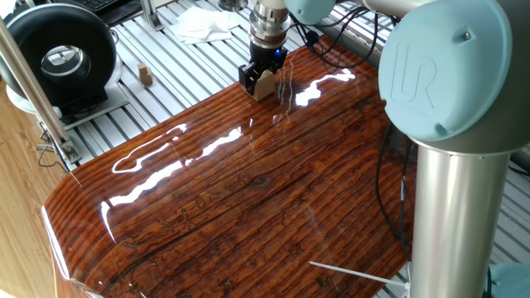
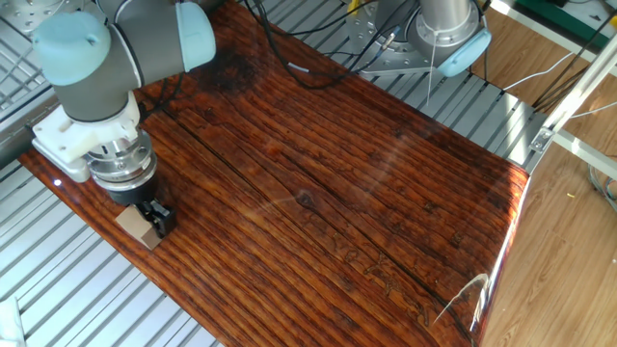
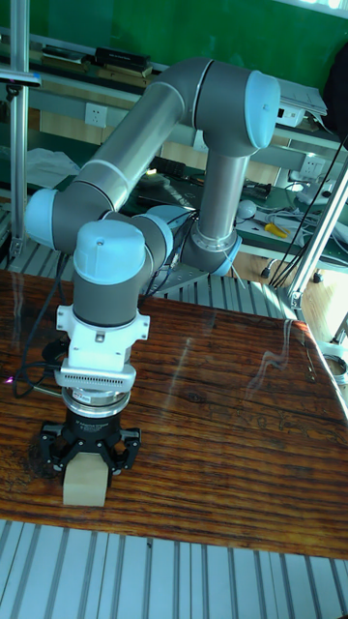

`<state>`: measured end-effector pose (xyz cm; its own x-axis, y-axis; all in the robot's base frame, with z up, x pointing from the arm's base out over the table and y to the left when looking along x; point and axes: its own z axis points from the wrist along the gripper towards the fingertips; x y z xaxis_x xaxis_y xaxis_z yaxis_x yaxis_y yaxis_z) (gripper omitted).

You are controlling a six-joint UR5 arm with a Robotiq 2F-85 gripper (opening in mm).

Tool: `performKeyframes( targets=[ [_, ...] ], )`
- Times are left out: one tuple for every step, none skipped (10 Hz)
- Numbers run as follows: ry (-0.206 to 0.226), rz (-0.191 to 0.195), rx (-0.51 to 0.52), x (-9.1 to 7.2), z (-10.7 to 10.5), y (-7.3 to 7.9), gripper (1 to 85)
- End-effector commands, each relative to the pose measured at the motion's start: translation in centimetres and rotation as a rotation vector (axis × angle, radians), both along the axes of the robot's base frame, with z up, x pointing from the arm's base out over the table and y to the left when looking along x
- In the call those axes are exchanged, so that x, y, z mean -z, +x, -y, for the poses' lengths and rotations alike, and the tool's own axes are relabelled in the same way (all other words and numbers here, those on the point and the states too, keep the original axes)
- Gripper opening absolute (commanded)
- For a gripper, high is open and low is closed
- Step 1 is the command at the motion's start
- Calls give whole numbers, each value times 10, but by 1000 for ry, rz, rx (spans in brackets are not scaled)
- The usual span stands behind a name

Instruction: Hold a small block with the gripper and sweep it from left to right on the table

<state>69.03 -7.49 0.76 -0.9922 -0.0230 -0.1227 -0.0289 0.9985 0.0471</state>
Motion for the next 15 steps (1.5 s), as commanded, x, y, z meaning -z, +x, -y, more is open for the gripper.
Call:
performKeyframes(
  targets=[
    [14, 12, 5, -1, 0, 2, 10],
    [1, 15, 9, -1, 1, 3, 10],
    [-8, 14, 17, -3, -1, 2, 10],
    [-15, 7, 29, -5, -3, 1, 10],
    [-24, 4, 33, -5, -3, 0, 10],
    [-21, 5, 35, -4, -3, 1, 10],
    [-18, 5, 33, -4, -4, 1, 10],
    [-18, 5, 33, -3, -4, 1, 10],
    [-19, 5, 33, -3, -3, 2, 10],
    [-29, 3, 33, -1, -1, 1, 10],
    [-29, 1, 35, 0, -1, 1, 10],
    [-27, 1, 36, 0, -1, 1, 10],
    [-27, 1, 36, 0, -1, 1, 10],
    [-27, 1, 38, 1, -1, 1, 10],
    [-25, 1, 38, 1, -2, 1, 10]
  ],
)
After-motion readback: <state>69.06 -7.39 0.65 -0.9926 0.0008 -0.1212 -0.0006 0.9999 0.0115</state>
